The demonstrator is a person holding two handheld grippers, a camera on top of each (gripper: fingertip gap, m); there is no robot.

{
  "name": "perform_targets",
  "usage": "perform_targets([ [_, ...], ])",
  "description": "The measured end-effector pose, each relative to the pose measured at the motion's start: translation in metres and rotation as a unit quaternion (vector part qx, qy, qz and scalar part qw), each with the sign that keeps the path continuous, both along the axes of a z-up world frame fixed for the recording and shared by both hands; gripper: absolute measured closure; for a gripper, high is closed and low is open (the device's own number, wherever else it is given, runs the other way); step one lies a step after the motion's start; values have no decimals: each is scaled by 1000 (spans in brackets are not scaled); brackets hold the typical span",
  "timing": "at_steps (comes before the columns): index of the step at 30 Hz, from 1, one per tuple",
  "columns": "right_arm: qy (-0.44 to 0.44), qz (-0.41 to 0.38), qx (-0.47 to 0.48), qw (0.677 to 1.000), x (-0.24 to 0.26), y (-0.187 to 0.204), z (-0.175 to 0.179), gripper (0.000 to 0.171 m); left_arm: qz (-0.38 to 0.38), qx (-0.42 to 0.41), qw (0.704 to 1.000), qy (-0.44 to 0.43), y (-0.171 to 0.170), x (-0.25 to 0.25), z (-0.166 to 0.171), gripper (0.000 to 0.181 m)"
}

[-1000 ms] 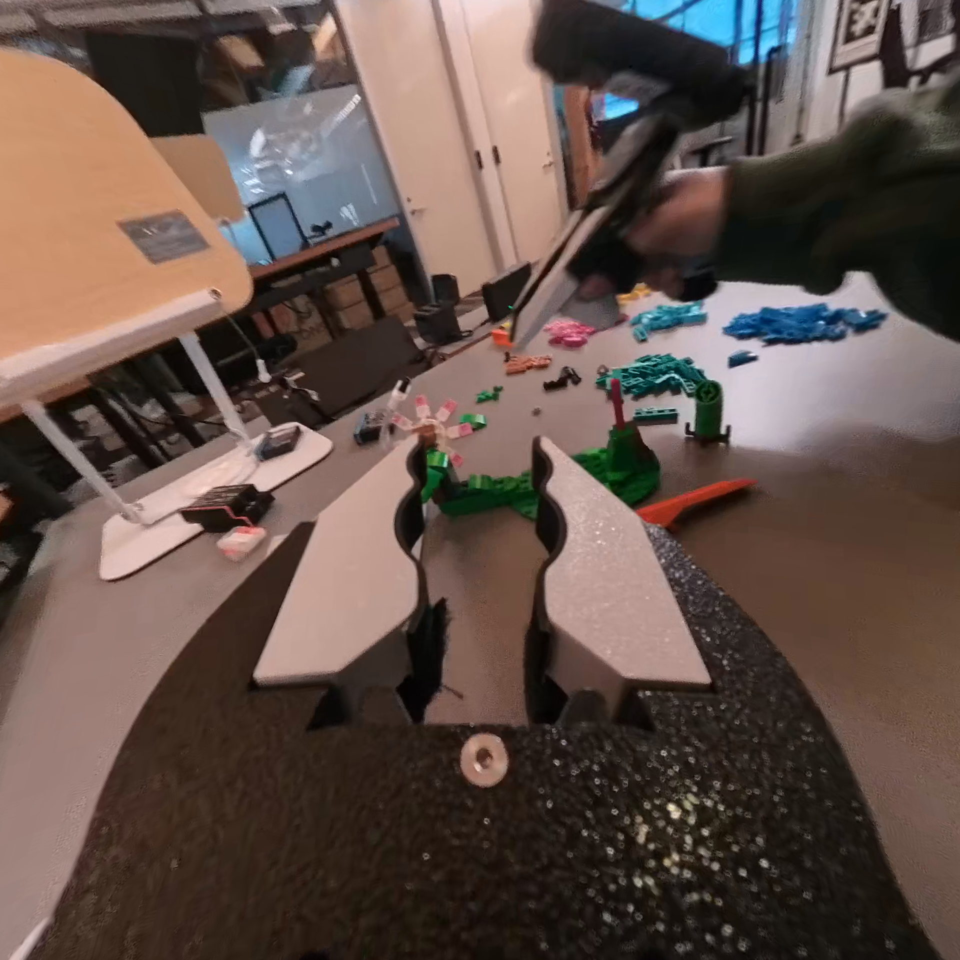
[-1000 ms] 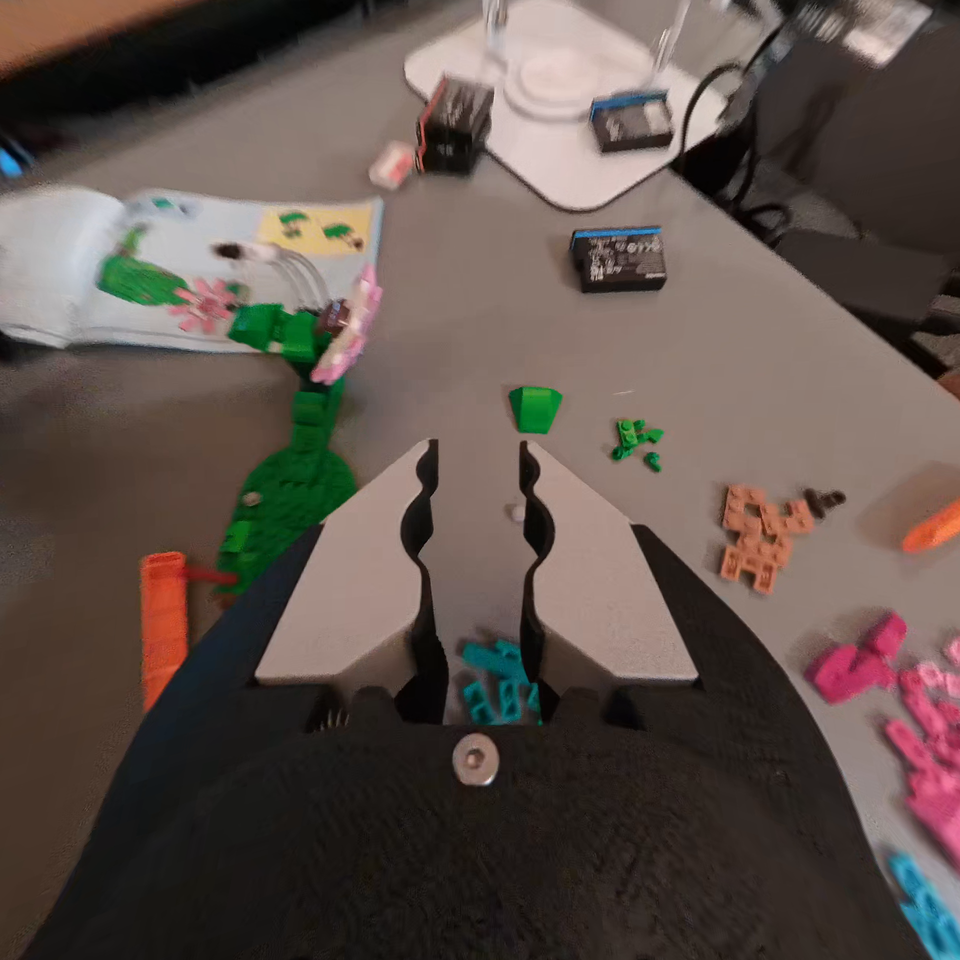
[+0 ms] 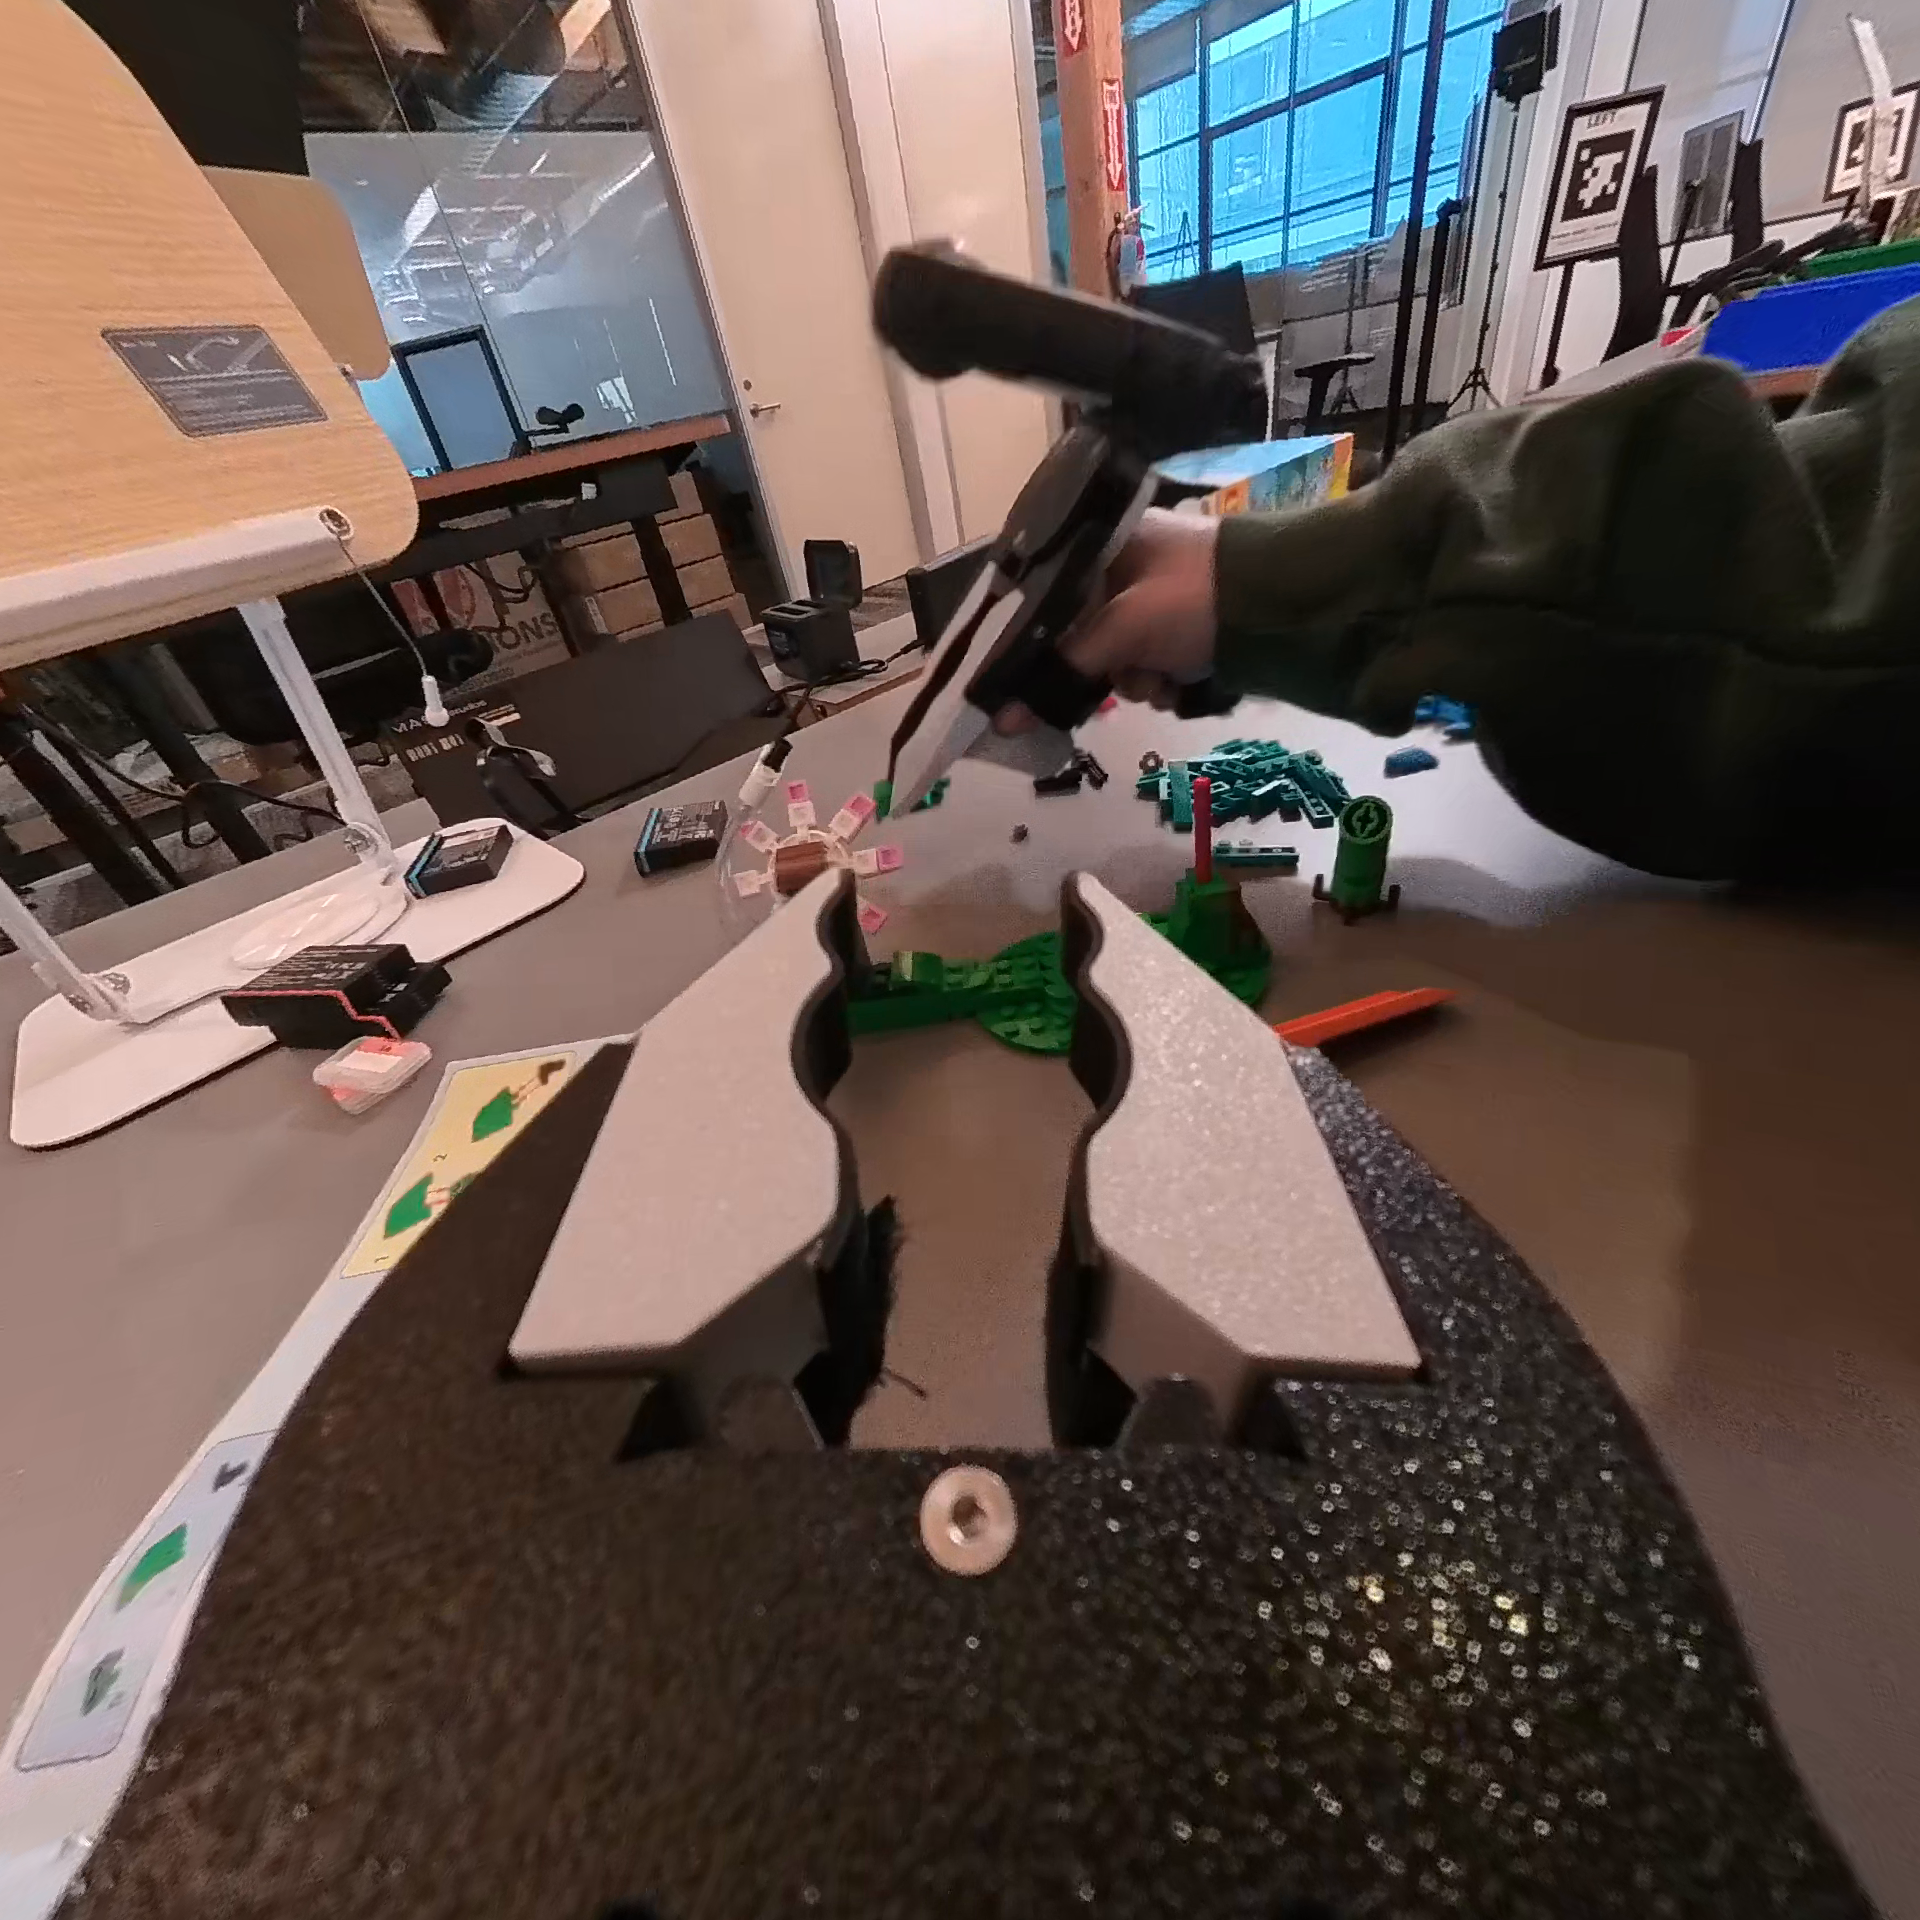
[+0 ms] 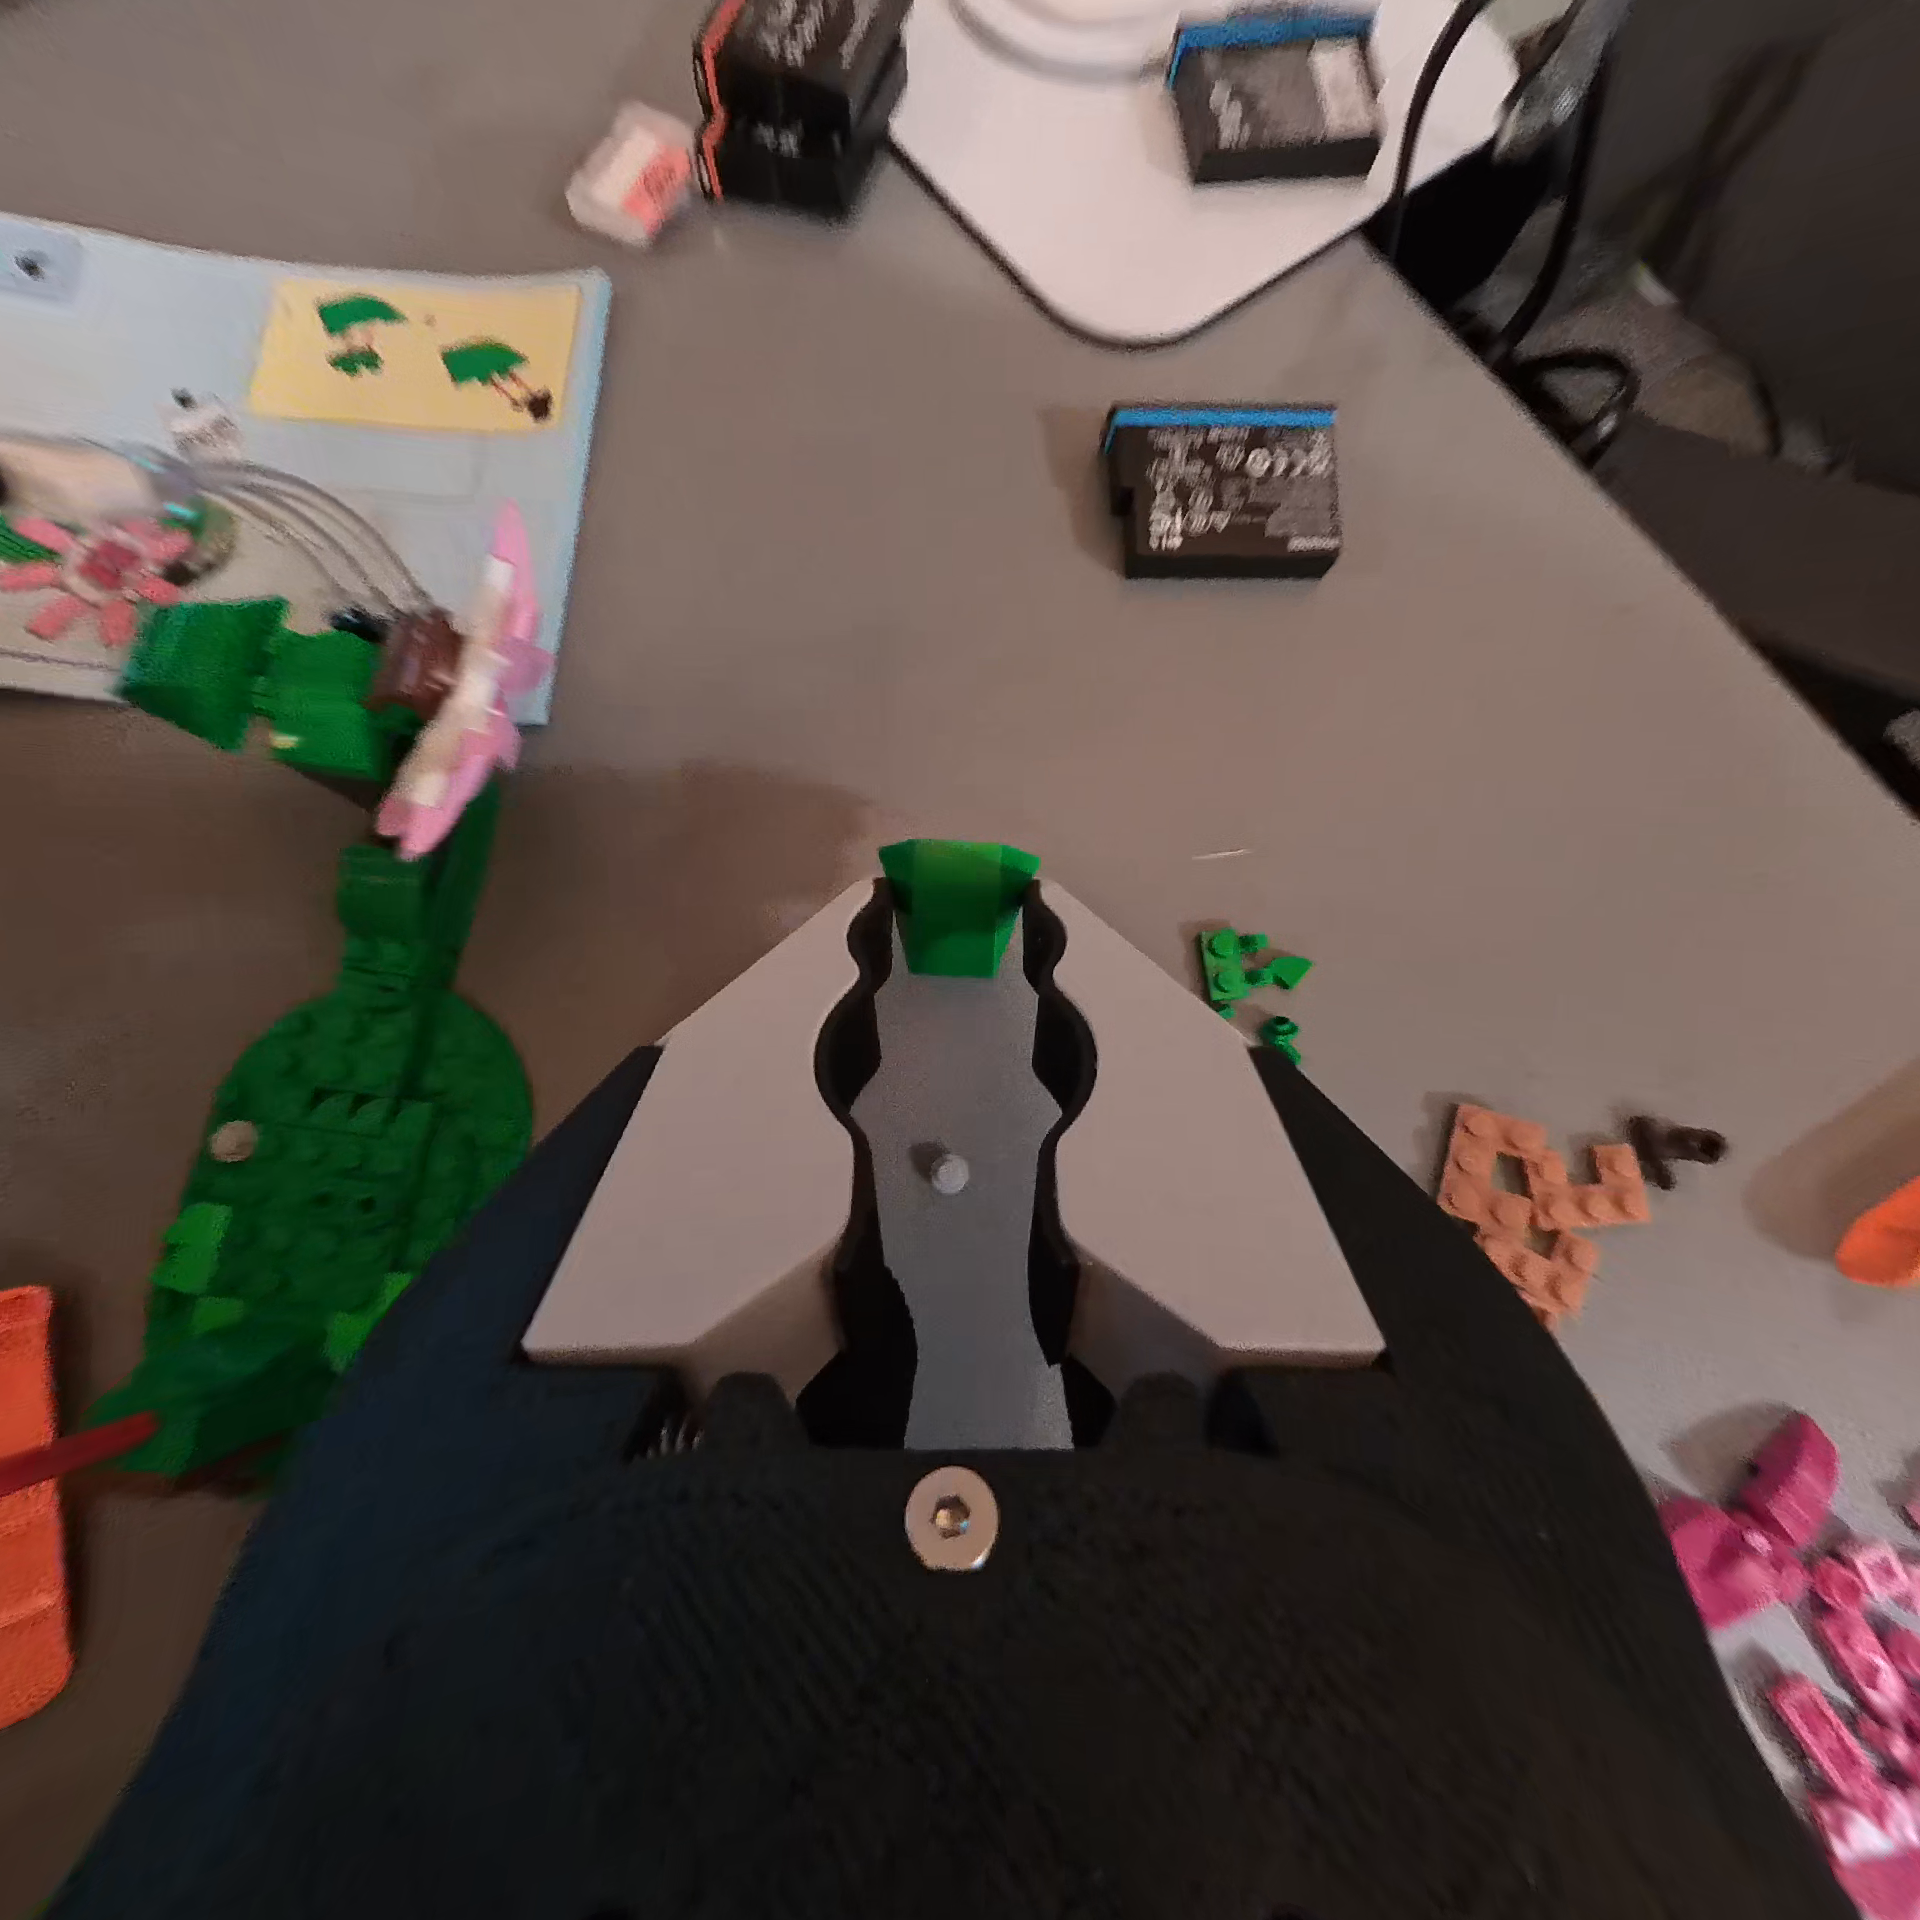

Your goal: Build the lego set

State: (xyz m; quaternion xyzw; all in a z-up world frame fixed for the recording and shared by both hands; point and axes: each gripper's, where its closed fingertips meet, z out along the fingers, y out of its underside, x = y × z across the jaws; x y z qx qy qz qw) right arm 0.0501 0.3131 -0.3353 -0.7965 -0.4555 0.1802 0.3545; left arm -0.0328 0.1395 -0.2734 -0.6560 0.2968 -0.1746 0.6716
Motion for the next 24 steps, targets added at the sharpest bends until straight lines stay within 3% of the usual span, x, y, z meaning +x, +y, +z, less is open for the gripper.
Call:
perform_targets([
  [5,59,31,55,996,-1,-38,65,147,8,10,1000,-23,-1,-6,8,145],
  [9,70,94,62,991,-16,-90,89,148,19,38,998,-48,-5,-13,21,144],
  [16,33,199,20,979,-56,-171,56,147,28,114,989,-88,-21,-25,50,144],
  [24,-34,239,-13,970,-83,-209,-8,147,21,100,990,-99,-21,-25,48,146],
])
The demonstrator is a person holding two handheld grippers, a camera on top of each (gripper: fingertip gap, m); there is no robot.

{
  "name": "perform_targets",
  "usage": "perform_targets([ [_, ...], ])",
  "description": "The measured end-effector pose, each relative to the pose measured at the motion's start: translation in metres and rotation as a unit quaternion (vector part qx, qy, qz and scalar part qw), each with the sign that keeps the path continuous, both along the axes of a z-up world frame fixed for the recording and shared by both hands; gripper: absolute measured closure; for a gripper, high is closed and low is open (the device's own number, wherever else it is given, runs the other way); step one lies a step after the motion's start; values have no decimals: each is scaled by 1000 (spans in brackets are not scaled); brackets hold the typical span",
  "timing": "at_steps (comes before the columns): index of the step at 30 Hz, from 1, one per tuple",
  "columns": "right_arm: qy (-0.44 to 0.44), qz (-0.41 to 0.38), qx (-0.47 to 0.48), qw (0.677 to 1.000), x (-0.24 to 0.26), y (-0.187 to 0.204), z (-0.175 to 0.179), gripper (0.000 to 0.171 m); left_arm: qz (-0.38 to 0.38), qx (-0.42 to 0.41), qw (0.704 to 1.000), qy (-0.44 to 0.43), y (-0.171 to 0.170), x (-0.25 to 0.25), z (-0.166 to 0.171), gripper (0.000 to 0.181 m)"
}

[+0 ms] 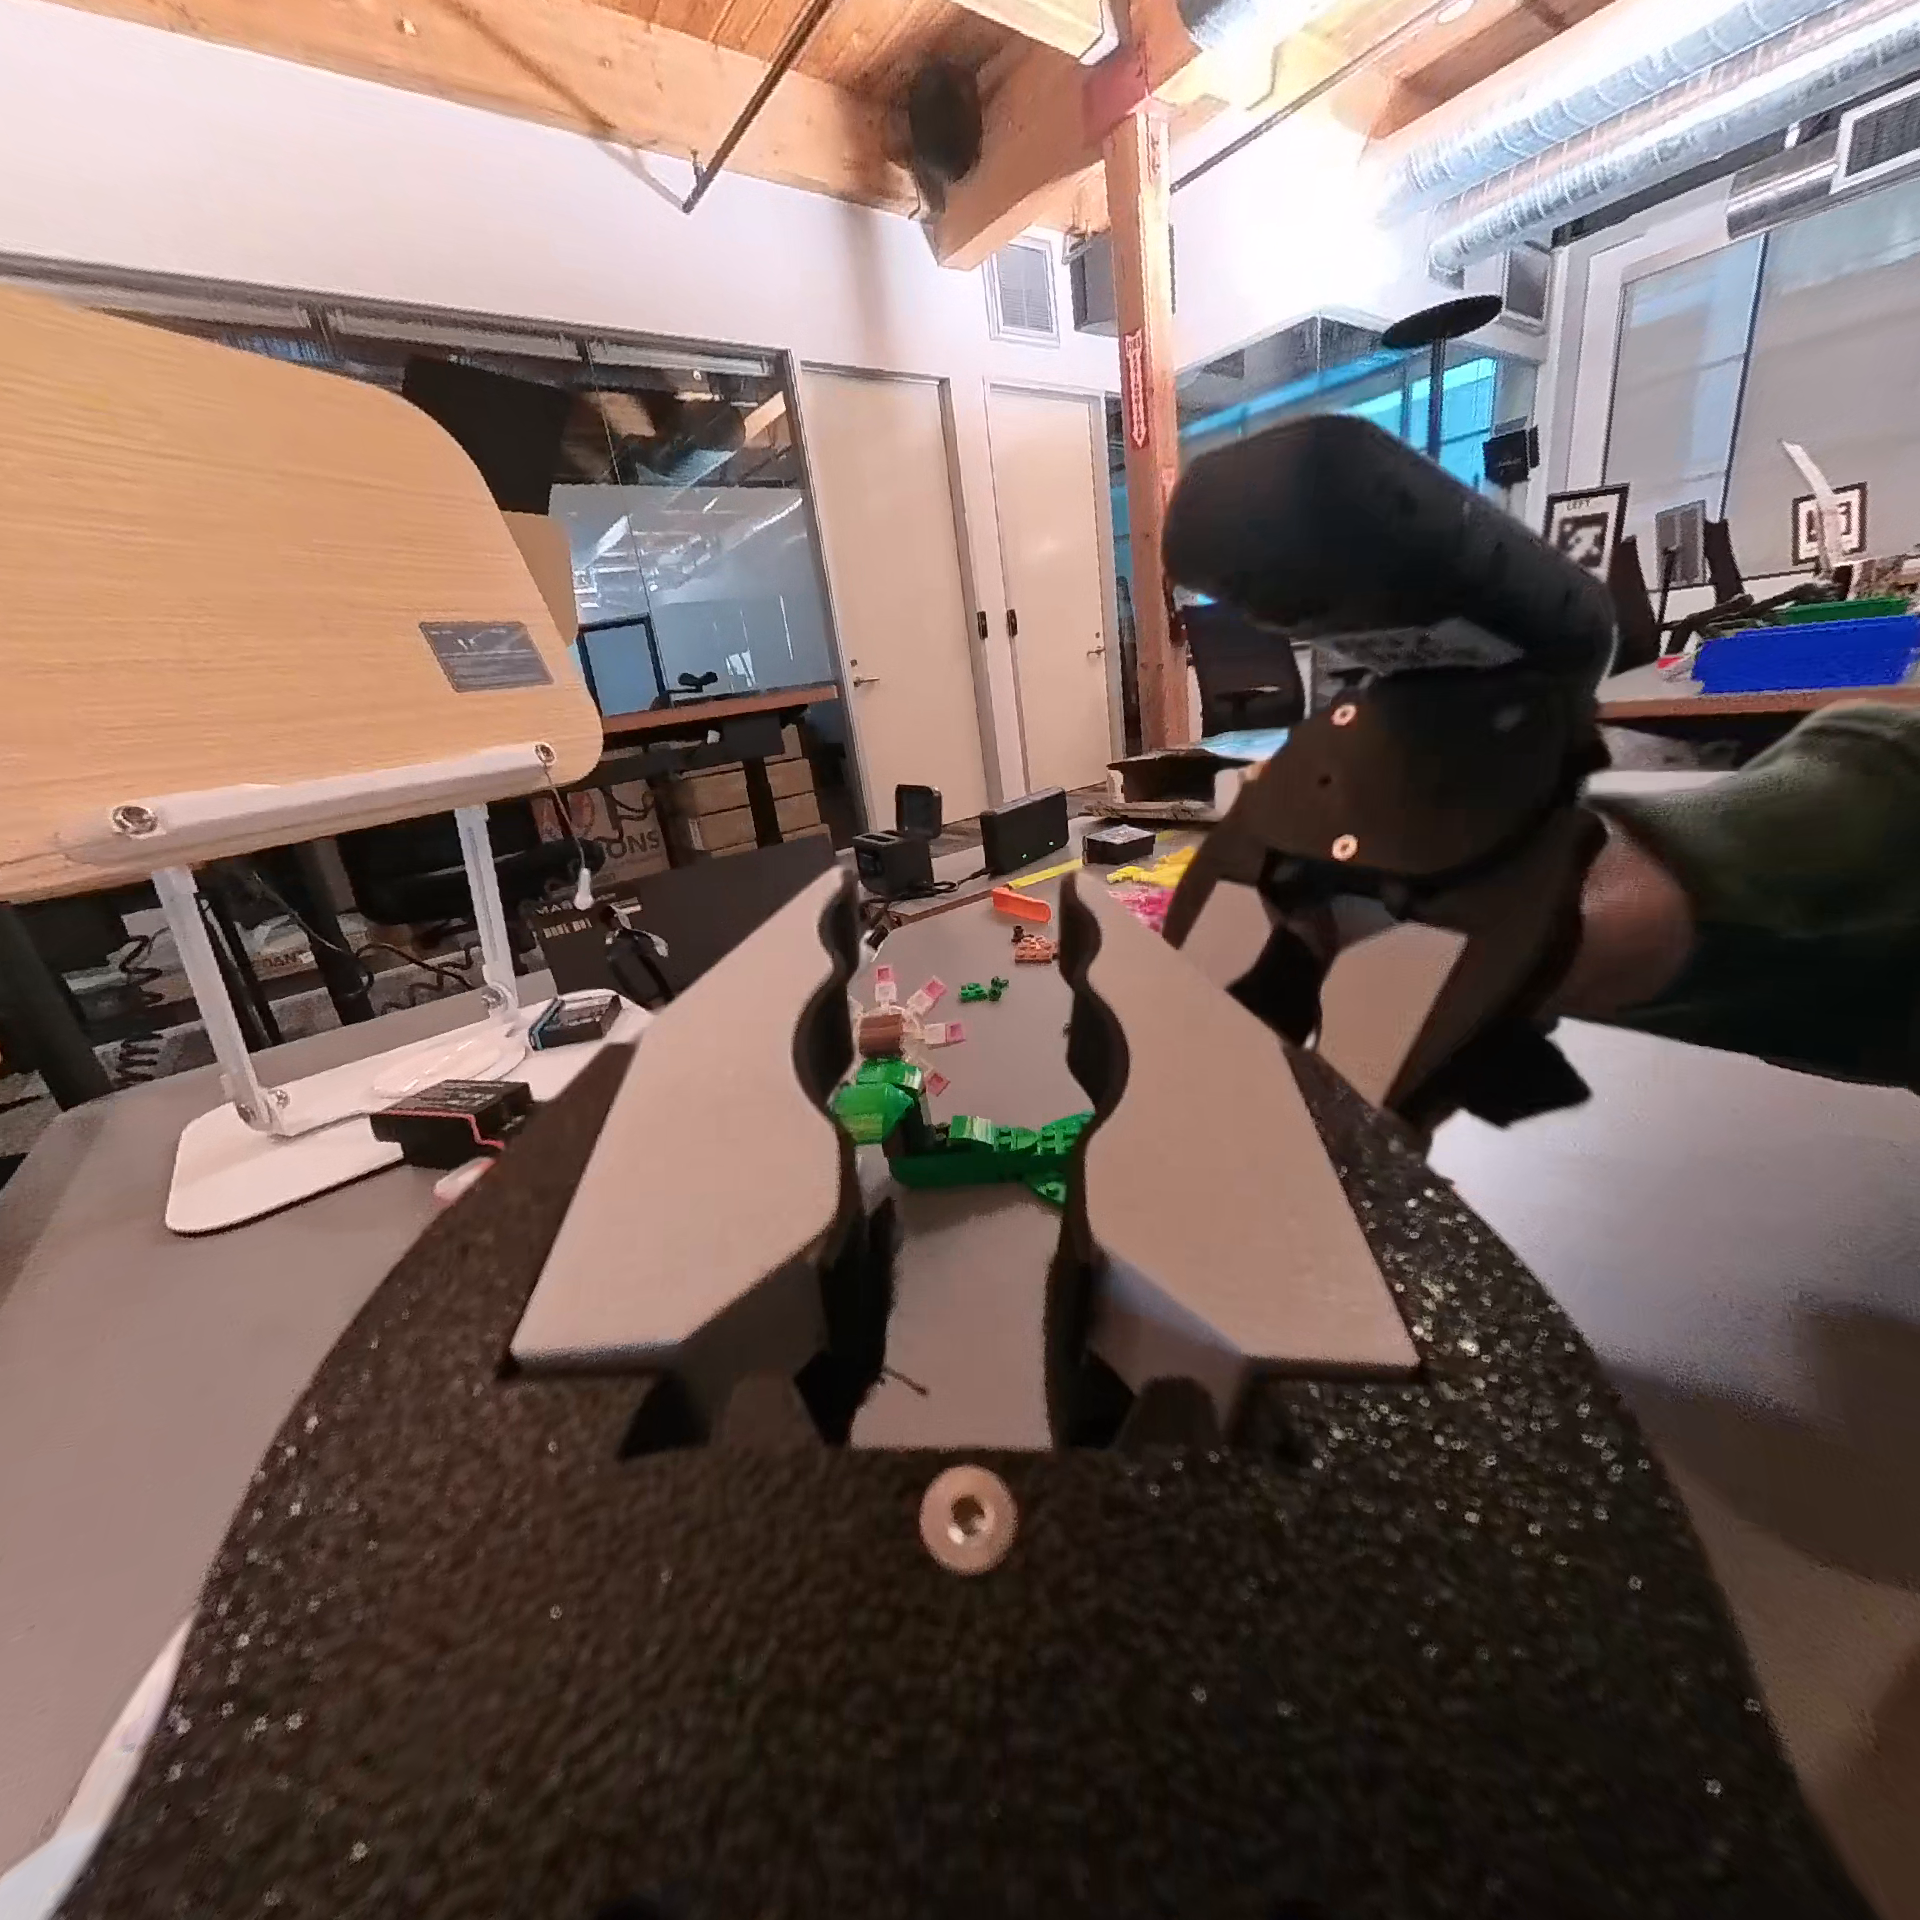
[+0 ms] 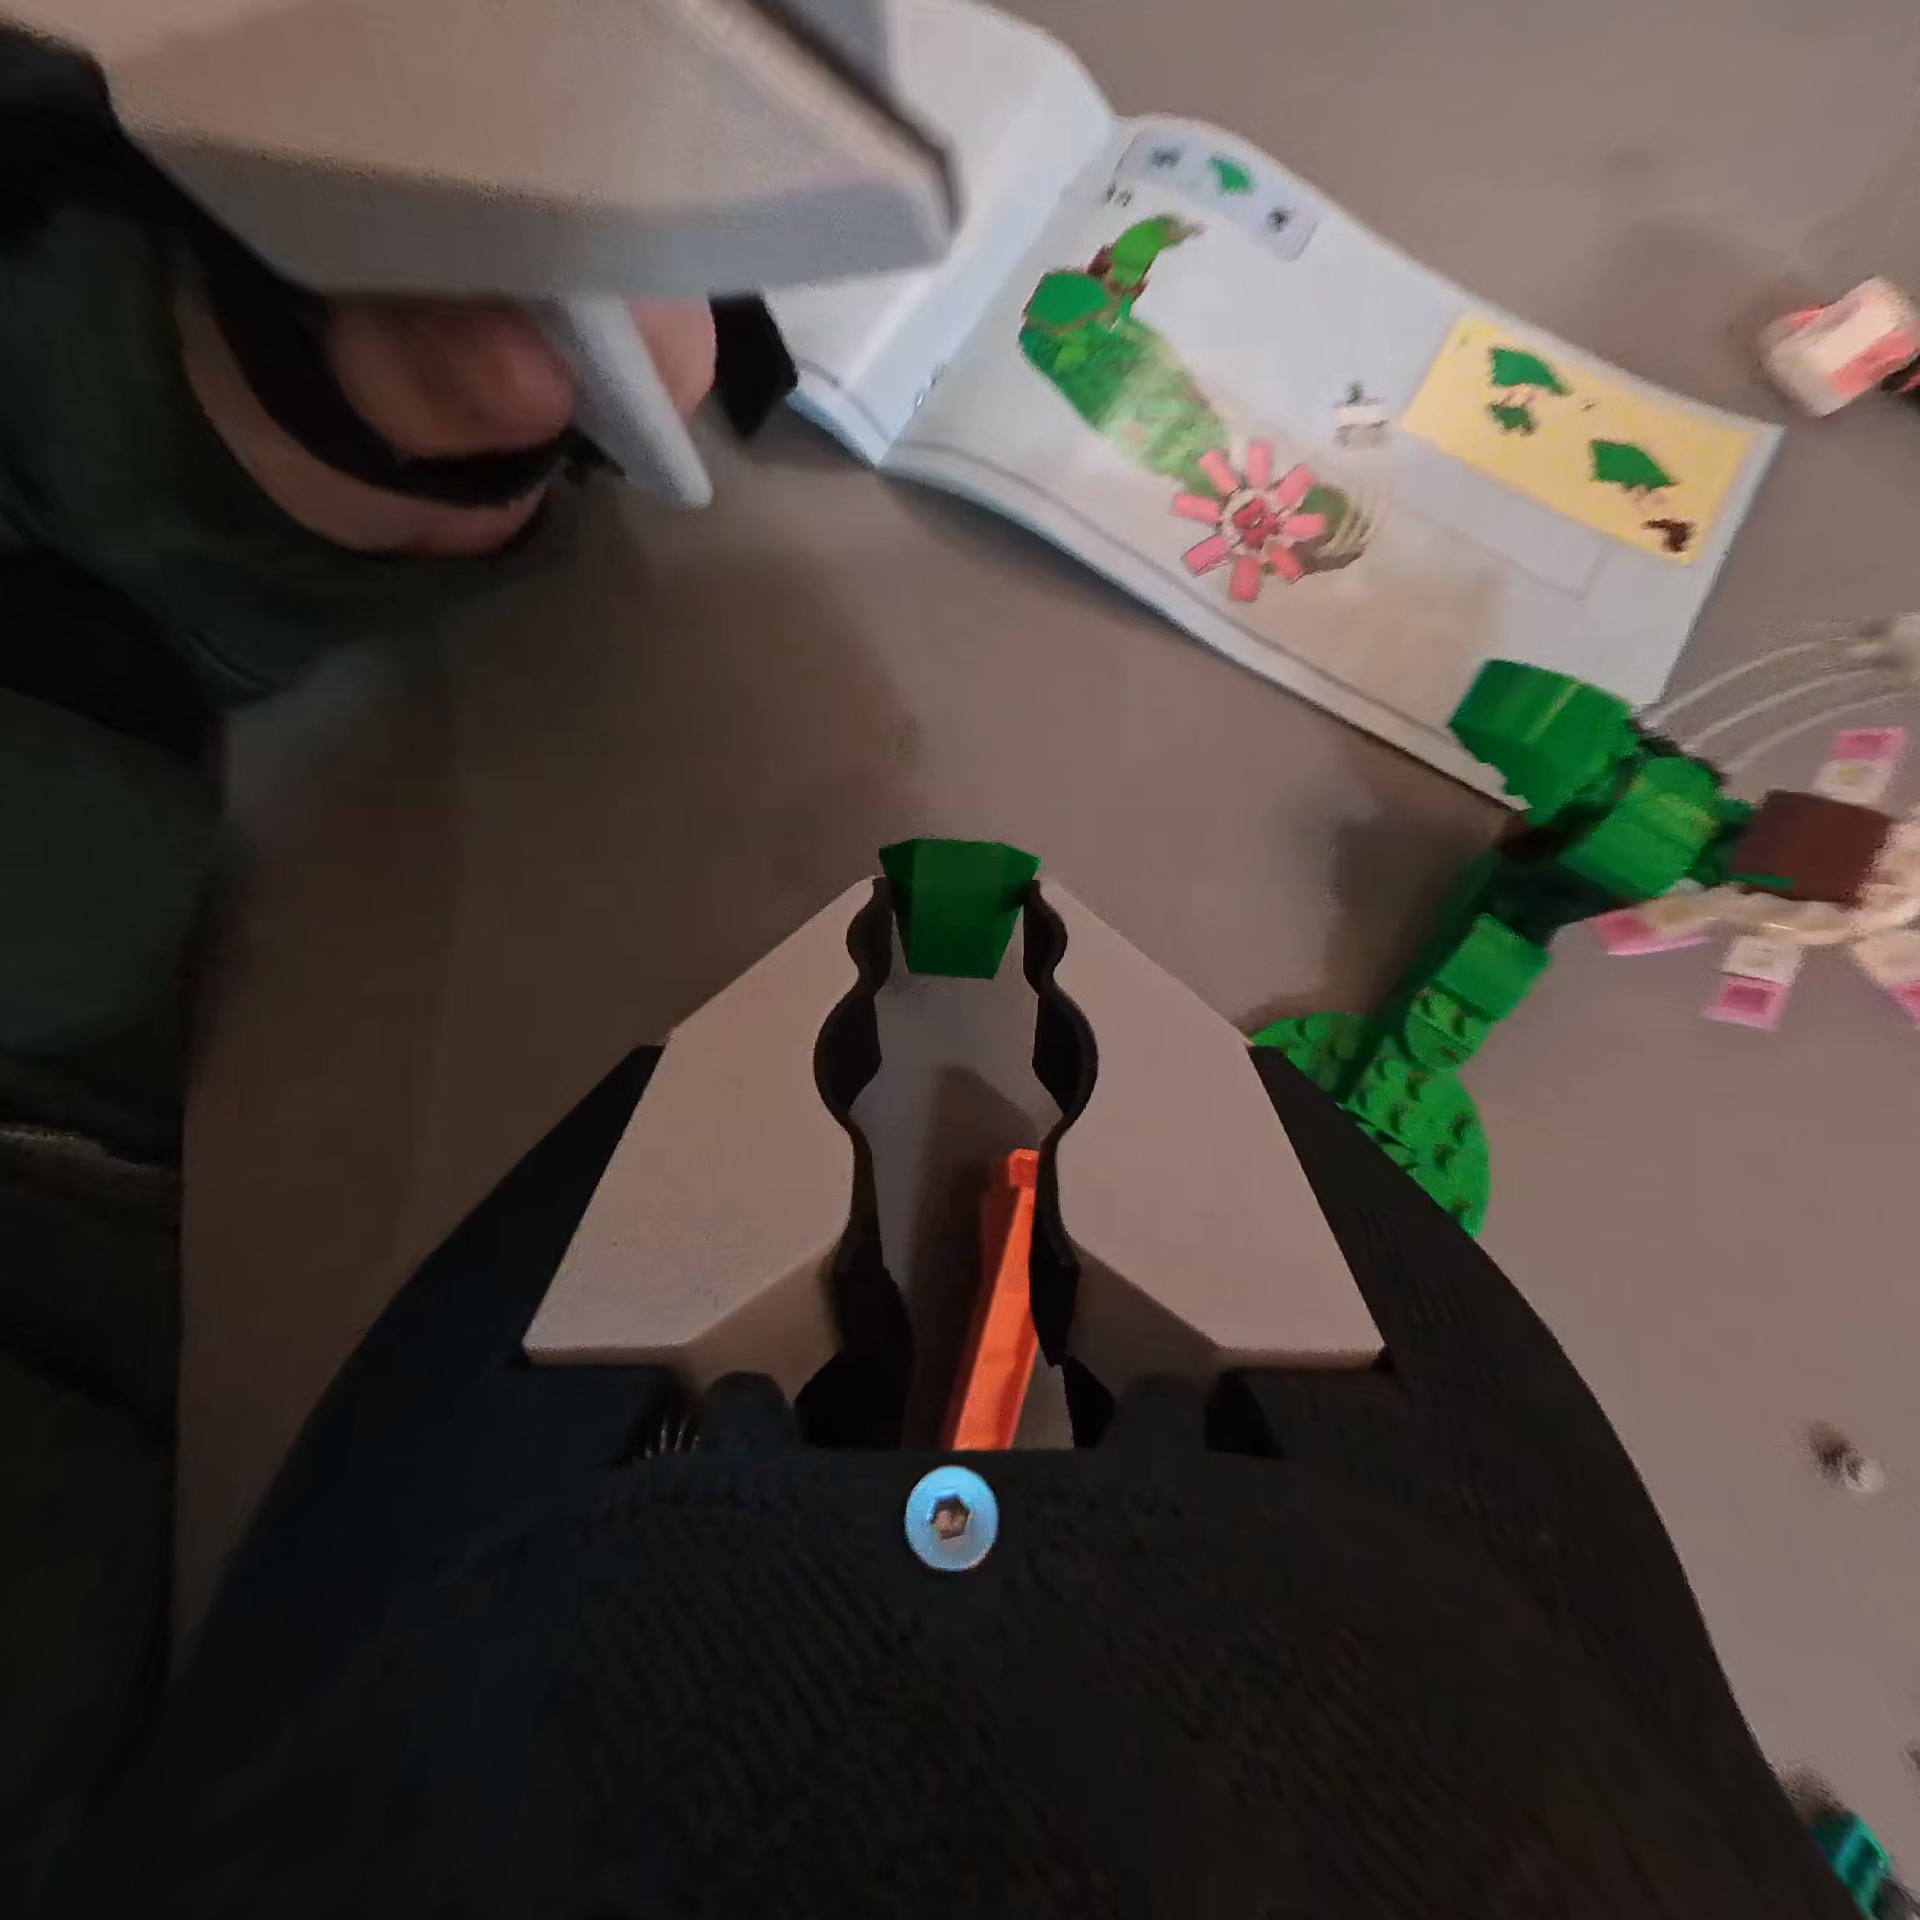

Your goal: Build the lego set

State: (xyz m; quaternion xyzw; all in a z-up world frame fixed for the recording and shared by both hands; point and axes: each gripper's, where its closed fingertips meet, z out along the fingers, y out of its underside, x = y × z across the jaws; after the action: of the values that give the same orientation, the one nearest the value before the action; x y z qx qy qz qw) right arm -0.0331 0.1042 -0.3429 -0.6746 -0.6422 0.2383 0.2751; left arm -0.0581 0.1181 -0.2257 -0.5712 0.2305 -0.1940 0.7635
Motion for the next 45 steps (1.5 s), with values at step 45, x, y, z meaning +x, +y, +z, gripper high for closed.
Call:
perform_targets([
  [45,8,-223,17,975,117,255,-15,147,-4,-36,999,33,9,8,-16,147],
])
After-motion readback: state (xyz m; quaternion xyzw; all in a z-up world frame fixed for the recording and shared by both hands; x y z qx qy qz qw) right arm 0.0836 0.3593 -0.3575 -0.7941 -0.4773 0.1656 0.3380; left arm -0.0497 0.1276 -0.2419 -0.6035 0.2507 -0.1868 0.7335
